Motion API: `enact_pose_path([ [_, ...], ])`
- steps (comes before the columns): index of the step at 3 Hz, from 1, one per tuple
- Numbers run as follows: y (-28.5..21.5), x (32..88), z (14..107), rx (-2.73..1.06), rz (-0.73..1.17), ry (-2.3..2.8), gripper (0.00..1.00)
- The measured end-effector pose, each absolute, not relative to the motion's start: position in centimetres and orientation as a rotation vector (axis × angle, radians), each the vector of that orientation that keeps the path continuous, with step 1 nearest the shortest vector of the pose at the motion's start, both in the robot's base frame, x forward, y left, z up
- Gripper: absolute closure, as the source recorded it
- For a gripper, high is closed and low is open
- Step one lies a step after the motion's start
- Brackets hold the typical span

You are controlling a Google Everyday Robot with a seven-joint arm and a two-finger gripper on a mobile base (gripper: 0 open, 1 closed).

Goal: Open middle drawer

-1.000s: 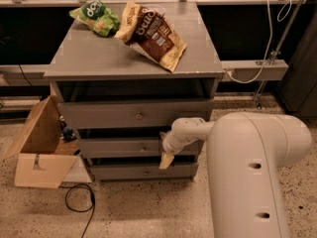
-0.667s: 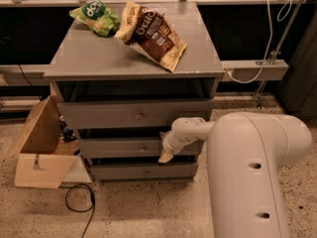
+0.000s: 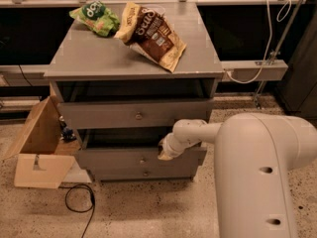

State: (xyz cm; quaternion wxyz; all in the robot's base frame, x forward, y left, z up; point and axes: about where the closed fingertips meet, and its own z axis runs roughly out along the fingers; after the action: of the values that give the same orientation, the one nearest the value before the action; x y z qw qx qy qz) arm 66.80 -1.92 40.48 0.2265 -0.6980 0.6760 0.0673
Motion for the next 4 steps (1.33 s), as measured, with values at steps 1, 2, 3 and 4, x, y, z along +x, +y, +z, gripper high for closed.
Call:
enact_pose_path([
  [1, -1.92, 66.80, 40.98, -1.924, 0.186, 1.863, 1.00],
  [2, -1.92, 66.80, 40.98, -1.924, 0.186, 1.863, 0.81],
  [3, -1.91, 66.79, 40.98, -1.924, 0.186, 1.863, 0.50],
  [4, -1.91, 66.79, 40.98, -1.924, 0.186, 1.863, 0.27],
])
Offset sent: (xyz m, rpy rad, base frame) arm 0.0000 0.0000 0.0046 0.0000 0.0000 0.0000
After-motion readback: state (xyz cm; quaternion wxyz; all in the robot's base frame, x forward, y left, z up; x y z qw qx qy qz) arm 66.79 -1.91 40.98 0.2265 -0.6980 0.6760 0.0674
